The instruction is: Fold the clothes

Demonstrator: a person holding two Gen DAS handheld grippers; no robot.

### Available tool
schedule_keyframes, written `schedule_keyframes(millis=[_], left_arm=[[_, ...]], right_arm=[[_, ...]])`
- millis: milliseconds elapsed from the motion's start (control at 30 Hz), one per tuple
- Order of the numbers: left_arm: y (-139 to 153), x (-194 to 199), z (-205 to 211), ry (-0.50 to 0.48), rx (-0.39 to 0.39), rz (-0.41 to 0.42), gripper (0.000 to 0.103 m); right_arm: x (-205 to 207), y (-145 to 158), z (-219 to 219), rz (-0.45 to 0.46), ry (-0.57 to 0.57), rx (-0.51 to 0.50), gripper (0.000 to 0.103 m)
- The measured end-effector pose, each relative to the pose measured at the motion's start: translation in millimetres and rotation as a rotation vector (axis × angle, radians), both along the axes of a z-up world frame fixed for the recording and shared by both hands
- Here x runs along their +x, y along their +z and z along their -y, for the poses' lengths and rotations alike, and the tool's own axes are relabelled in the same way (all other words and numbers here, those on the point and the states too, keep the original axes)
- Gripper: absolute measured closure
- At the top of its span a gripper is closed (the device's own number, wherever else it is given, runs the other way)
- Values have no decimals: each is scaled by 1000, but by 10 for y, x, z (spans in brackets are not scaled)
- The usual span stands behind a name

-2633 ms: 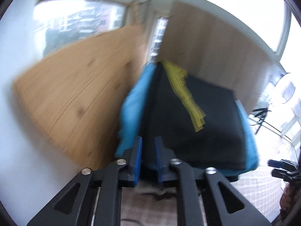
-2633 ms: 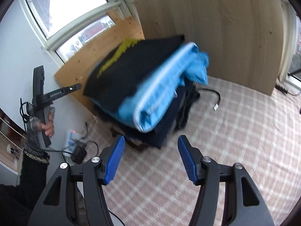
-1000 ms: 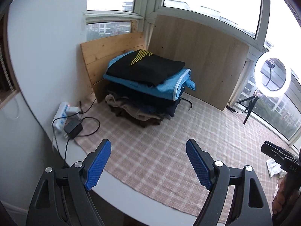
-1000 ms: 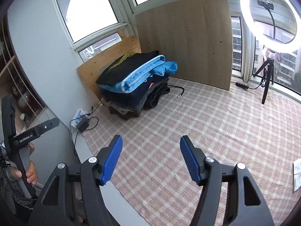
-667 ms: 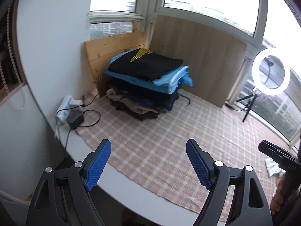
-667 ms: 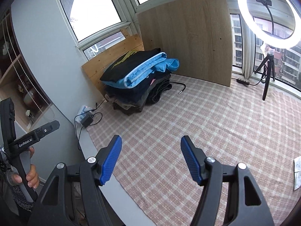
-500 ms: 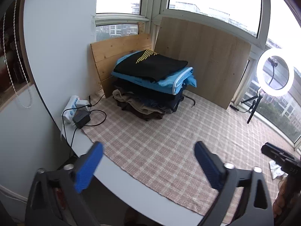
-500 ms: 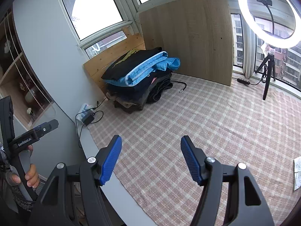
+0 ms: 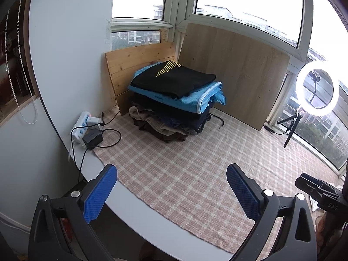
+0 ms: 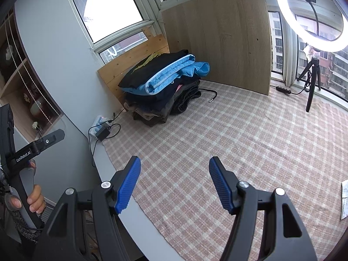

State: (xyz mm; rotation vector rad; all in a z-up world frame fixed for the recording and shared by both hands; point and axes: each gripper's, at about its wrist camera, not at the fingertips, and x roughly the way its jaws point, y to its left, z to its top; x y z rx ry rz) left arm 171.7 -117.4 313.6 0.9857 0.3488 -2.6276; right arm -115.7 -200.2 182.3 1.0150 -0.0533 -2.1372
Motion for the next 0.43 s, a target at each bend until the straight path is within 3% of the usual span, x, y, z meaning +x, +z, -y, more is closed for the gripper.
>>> schedule_keyframes(millis=[133, 300, 433], left_arm=[[6, -23, 5, 8, -6, 0, 1], [55, -7, -61, 31, -85, -17, 1], [76, 13, -59, 13, -75, -44, 1]], right_arm=[[-29, -7, -2, 5, 0, -4, 38], [-56, -15, 17, 11, 4, -6, 38], [-76, -26, 17, 20, 4, -8, 38]])
